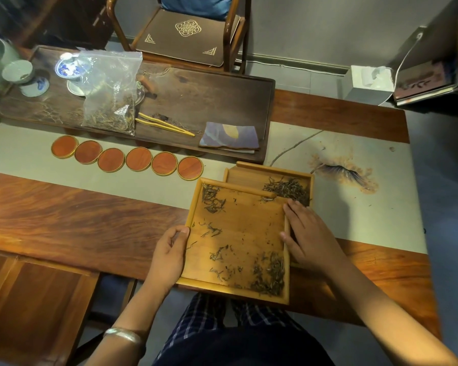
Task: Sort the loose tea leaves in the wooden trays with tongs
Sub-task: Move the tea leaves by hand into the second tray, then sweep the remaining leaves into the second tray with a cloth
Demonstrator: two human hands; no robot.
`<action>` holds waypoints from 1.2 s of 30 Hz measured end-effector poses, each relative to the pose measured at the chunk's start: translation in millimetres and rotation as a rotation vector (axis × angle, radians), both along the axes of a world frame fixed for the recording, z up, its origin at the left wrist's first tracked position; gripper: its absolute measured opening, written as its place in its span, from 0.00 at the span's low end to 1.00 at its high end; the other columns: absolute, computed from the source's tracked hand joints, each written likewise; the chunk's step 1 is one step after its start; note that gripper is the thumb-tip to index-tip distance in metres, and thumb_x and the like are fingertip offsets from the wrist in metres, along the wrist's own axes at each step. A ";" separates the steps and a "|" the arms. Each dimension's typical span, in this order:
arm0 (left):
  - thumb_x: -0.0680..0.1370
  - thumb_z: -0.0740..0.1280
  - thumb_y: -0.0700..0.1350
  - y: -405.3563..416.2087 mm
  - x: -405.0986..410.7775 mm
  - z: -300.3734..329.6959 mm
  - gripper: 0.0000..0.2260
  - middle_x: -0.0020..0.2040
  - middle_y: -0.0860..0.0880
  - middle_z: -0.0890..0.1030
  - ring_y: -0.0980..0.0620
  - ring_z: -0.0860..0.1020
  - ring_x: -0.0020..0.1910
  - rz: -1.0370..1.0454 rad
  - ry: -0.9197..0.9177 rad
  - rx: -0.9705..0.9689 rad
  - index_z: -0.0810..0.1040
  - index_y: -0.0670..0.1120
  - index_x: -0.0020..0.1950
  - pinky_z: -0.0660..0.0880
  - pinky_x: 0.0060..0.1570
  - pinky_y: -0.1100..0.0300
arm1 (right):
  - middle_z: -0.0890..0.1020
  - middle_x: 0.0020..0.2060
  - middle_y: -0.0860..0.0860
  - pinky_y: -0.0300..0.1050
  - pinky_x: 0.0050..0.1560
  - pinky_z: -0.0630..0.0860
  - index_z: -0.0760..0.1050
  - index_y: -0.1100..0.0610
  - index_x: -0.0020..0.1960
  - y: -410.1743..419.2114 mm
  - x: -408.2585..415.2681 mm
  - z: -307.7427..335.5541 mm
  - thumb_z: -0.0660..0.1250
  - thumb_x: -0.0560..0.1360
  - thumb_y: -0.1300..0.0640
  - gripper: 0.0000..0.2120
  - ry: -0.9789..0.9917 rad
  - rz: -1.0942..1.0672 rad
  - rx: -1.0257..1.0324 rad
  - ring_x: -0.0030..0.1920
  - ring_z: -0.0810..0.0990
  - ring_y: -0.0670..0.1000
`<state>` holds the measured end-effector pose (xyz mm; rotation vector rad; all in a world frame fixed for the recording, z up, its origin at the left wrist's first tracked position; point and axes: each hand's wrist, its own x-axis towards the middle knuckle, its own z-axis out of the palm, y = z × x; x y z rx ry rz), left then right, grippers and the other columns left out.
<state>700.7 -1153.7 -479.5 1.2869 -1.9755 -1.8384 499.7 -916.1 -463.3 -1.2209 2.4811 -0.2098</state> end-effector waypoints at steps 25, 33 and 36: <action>0.82 0.58 0.41 -13.8 -11.4 10.0 0.10 0.40 0.55 0.84 0.62 0.80 0.38 0.055 0.055 0.054 0.80 0.42 0.50 0.72 0.37 0.73 | 0.75 0.59 0.53 0.46 0.54 0.73 0.69 0.54 0.66 -176.0 -107.2 10.9 0.66 0.75 0.46 0.22 0.016 0.032 -0.251 0.59 0.73 0.53; 0.82 0.58 0.41 -26.8 -14.1 10.2 0.11 0.39 0.57 0.84 0.64 0.80 0.37 0.073 0.078 0.084 0.79 0.41 0.50 0.71 0.35 0.75 | 0.59 0.75 0.54 0.59 0.69 0.62 0.66 0.45 0.68 -231.5 -140.9 -27.7 0.66 0.69 0.34 0.32 0.011 0.178 -0.101 0.73 0.59 0.60; 0.82 0.58 0.42 -28.8 -14.4 6.4 0.11 0.41 0.56 0.84 0.64 0.80 0.38 0.080 0.070 0.074 0.80 0.43 0.50 0.71 0.36 0.75 | 0.59 0.75 0.55 0.59 0.69 0.60 0.66 0.42 0.66 -235.2 -144.8 -38.3 0.66 0.70 0.35 0.27 -0.043 0.202 -0.102 0.73 0.58 0.61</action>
